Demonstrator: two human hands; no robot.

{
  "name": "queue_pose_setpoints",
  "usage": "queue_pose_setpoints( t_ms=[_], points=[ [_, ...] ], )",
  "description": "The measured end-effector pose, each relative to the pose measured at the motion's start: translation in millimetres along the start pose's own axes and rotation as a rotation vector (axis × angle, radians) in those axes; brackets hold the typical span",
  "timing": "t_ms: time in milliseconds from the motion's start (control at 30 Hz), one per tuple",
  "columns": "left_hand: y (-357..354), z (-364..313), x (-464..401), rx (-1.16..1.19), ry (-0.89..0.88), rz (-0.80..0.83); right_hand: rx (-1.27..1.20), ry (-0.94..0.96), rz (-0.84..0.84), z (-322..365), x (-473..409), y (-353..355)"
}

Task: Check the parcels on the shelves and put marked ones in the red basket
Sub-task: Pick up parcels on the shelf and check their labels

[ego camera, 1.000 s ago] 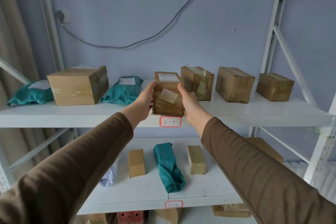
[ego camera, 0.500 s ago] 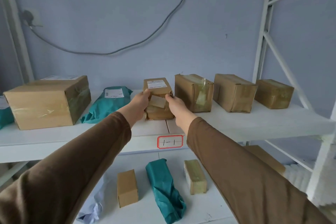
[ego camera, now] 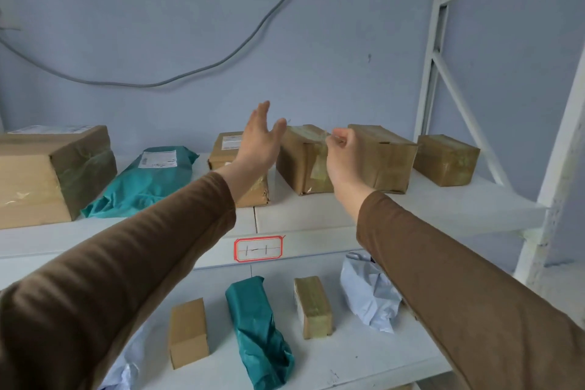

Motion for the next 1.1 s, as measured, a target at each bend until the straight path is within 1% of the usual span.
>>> queue_pose_setpoints(
  t_ms=[67,200,267,367,433,533,667,900,1033,1100],
  points=[
    [-26.4,-6.7,-0.5,0.054,0.052,0.045,-0.018,-0.036,0.044,-10.2,-12.3,13.1],
    [-69.8,-10.5,-8.8,0.163,0.294,0.114,-0.104,-0.225,0.207,-30.5,-35.2,28.5],
    [-83.1,-12.0,-13.4,0.18,0.409,0.091,-0.146,-0.33,0.324,-38.8,-48.8,31.1],
    [-94.0,-6.1,-17.0,0.267,0.579,0.037,-0.181,-0.428,0.479,-48.1,-61.2,28.9],
    [-98.5,-5.1,-14.3,0.337,0.619,0.012,-0.268,-0.482,0.56,-51.6,-63.1,28.1],
    [-104.6,-4.3,-8.5,0.477,0.63,-0.037,-0.364,-0.497,0.595,-49.2,-56.4,31.9],
    [-104.7,-11.2,12.0,0.577,0.635,-0.115,-0.395,-0.447,0.532,-53.0,-42.6,37.9],
    [-95.6,-30.4,78.7,0.652,0.448,-0.133,-0.456,-0.308,0.368,-44.1,9.9,76.6],
    [-85.0,-50.3,132.0,0.663,0.317,-0.103,-0.517,-0.196,0.388,-25.4,55.8,112.5],
    [-78.8,-57.5,159.8,0.656,0.266,-0.049,-0.555,-0.173,0.397,-15.3,80.3,130.0]
  ],
)
Point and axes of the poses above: each hand's wrist, its own x-axis away from the middle knuckle, its own y-axis out of the back of the hand, z = x × y, the point moved 1 cm from there along -x, towards the middle knuckle, and after that the axes turned 5 degrees about y, right-handed, at the moved point
